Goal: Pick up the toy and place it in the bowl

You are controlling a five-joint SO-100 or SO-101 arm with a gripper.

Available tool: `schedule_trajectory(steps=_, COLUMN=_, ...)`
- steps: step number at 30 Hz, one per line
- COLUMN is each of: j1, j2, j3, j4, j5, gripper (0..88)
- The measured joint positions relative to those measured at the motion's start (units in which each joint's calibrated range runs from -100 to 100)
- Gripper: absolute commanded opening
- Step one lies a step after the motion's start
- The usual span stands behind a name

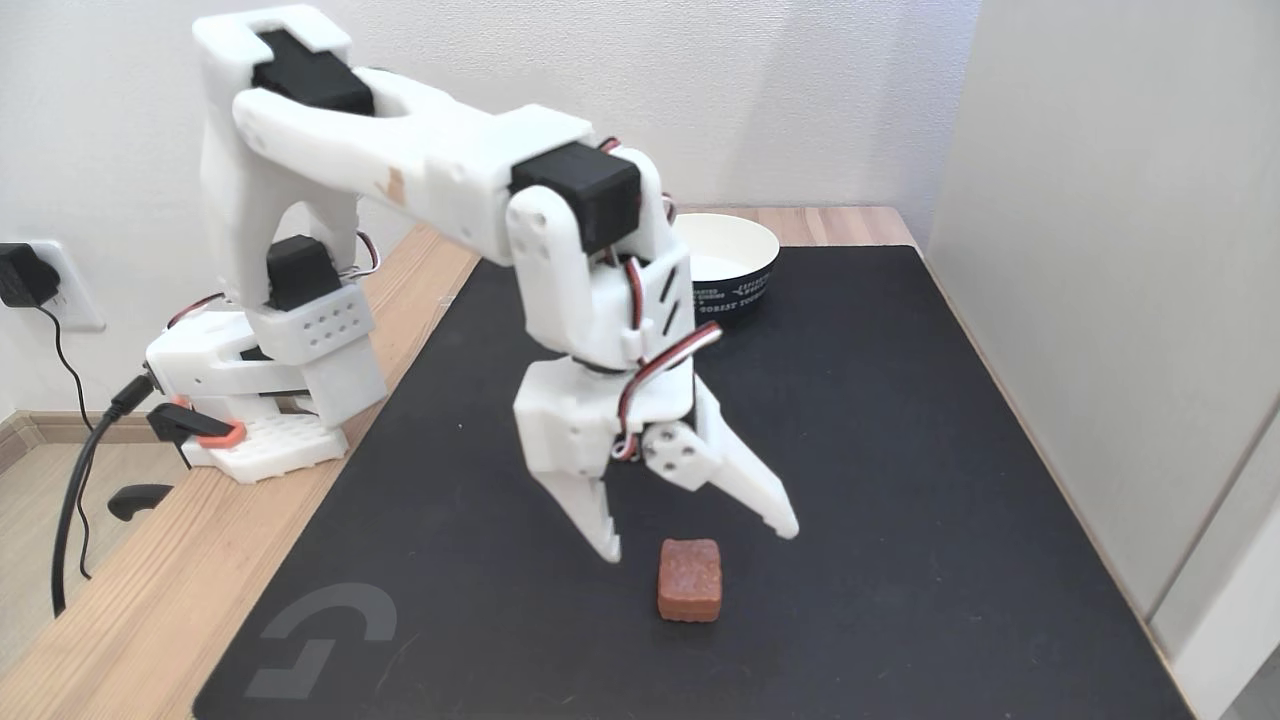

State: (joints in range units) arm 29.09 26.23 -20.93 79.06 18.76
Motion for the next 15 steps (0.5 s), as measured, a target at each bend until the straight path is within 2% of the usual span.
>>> schedule_trajectory(steps=15, j1=-2.4, j2=11.4, j3=-7.4, j4=0.0, j5=0.0, gripper=41.9)
